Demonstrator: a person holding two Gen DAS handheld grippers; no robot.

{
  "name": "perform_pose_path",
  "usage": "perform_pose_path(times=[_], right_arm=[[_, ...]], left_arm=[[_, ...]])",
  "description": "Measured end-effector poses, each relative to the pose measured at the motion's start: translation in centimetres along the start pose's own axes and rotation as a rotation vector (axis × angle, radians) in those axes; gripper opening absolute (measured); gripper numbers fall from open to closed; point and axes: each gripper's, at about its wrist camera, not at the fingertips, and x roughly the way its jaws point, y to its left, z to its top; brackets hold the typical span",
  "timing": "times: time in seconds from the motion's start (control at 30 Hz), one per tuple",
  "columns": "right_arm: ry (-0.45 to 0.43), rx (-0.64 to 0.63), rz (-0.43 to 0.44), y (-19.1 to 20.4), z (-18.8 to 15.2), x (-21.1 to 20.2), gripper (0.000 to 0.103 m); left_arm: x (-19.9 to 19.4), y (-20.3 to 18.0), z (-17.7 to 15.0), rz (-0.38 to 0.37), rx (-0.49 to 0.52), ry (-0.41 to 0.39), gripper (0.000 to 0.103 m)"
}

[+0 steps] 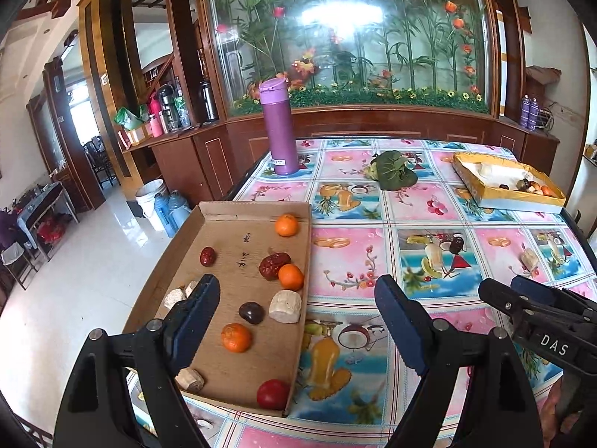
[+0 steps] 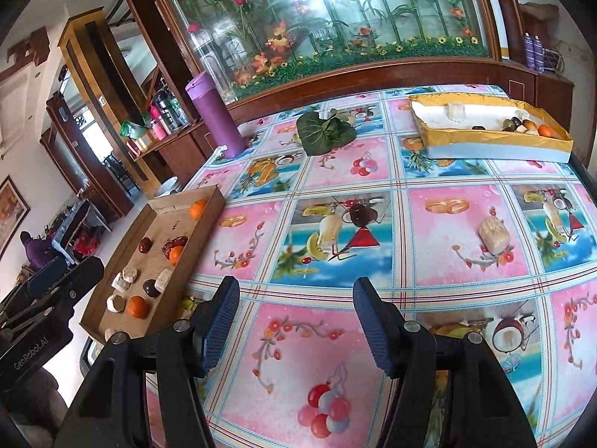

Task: Organize fruits
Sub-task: 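Move both open tools back toward the remaining items on the table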

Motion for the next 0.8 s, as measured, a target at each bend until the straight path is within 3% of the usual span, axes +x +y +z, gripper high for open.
perform_pose_path(times=[0.17, 0.23, 0.43, 0.57, 0.8], right_arm=[[0.009, 0.02, -0.004, -1.0, 0.0, 0.1, 0.068], [0.003, 0.027, -0.018, -1.9, 0.2, -0.3, 0.068], [-0.033, 0.064, -0.182, -8.6, 1.4, -3.7, 0.07], [0.013, 0.146, -0.318, -14.8, 1.8, -5.0, 0.07], [0.074, 0.133, -0.337, -16.9, 2.7, -2.3, 0.07]], left_arm=[[0.7, -0.5, -0.5, -0.051, 0.015, 0.023, 0.084], [1.2, -0.9, -0.8, -0.077, 0.025, 0.05, 0.078], [3.7, -1.4, -1.8, -0.18, -0.001, 0.138, 0.075], [5.8, -2.4, -1.8, -0.286, -0.037, 0.203, 0.075], [8.9, -8.0, 0.5, -0.376, 0.049, 0.201, 0.074]])
